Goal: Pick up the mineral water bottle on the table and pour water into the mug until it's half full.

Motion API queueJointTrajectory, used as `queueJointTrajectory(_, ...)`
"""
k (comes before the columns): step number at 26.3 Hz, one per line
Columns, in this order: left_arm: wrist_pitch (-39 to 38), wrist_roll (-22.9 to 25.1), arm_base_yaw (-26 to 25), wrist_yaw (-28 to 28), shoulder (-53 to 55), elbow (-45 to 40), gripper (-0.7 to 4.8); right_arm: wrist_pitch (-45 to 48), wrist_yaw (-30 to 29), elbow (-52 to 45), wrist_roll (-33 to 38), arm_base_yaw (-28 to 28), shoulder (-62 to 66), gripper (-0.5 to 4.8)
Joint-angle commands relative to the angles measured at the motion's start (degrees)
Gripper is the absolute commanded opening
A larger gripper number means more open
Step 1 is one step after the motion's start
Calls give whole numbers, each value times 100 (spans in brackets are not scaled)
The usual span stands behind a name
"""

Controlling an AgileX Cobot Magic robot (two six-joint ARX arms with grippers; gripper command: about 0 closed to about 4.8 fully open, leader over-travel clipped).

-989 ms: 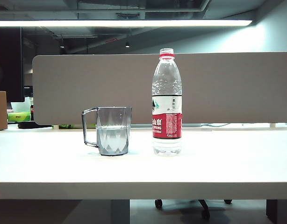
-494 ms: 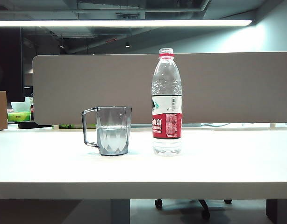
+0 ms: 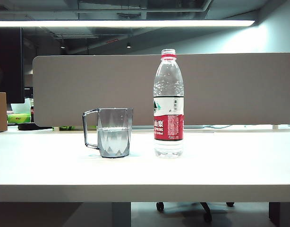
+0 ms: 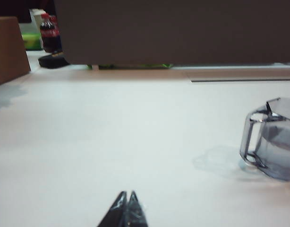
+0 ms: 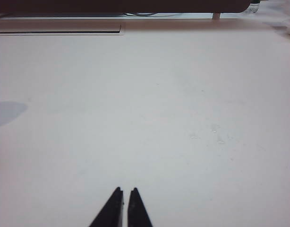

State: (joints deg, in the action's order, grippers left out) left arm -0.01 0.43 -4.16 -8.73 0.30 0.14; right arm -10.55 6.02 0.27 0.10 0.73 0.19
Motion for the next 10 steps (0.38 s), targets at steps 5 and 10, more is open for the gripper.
queueJointTrajectory(5, -63, 20, 136, -48, 9, 31, -5, 66, 4, -20, -11, 4, -2, 40)
queueJointTrajectory(10, -63, 20, 136, -50, 9, 31, -5, 66, 4, -20, -11, 4, -2, 40)
